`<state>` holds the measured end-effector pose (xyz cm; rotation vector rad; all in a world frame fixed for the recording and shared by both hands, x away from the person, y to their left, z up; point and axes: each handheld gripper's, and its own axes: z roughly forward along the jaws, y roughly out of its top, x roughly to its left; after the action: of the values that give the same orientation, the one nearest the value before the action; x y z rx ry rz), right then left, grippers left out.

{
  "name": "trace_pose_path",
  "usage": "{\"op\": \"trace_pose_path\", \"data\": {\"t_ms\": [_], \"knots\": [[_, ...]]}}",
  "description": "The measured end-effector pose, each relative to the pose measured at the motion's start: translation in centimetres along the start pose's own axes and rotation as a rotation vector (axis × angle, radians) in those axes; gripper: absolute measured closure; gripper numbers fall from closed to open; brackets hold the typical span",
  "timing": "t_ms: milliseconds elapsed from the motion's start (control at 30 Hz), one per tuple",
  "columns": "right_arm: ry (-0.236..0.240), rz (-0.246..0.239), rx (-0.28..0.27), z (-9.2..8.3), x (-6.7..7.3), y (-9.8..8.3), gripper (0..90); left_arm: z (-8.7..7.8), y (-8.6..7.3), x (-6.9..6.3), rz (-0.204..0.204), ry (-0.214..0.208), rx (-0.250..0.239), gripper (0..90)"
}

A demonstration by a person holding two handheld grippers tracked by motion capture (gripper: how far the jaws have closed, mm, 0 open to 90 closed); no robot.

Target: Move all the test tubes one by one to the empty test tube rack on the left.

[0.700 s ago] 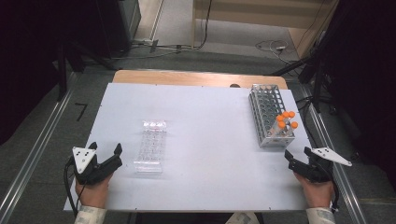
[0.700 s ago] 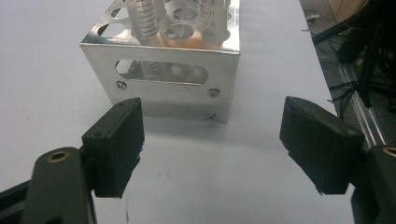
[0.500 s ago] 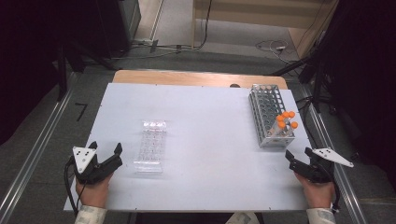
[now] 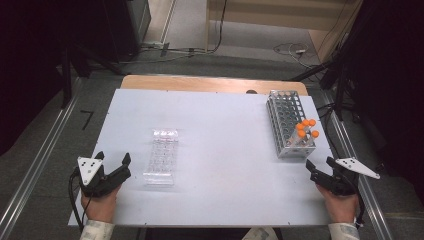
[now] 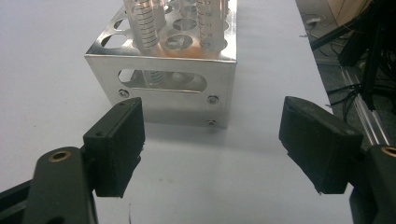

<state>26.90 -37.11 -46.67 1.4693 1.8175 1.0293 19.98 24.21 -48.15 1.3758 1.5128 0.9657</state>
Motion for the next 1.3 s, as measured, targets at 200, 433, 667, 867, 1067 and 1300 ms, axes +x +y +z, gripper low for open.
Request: {"op": "trace_pose_path", "data": {"t_ms": [200, 433, 667, 867, 1067, 1300], "knots": [[-0.003, -0.003, -0.001, 0.0, -0.1, 0.1, 22.8, 0.1, 0.0, 0.0, 0.0, -0.003, 0.0, 18.6], [-0.013, -0.009, -0.008, 0.4, -0.1, 0.6, 25.1, 0.1, 0.0, -0.1, 0.002, -0.006, 0.004, 18.6], [-0.022, -0.012, -0.018, 0.9, -0.3, 1.2, 27.4, 0.2, -0.1, -0.2, 0.001, -0.007, 0.005, 19.2], [-0.03, -0.016, -0.021, 1.3, -0.4, 1.6, 30.7, 0.2, -0.1, -0.2, 0.001, -0.008, 0.004, 19.2], [-0.026, -0.023, -0.035, 1.9, -0.3, 2.3, 34.8, 0.3, -0.1, -0.2, 0.001, -0.01, 0.004, 19.2], [-0.023, -0.047, -0.053, 2.7, 0.0, 3.2, 43.0, 0.3, -0.1, -0.2, 0.0, -0.01, 0.005, 19.2]]}}
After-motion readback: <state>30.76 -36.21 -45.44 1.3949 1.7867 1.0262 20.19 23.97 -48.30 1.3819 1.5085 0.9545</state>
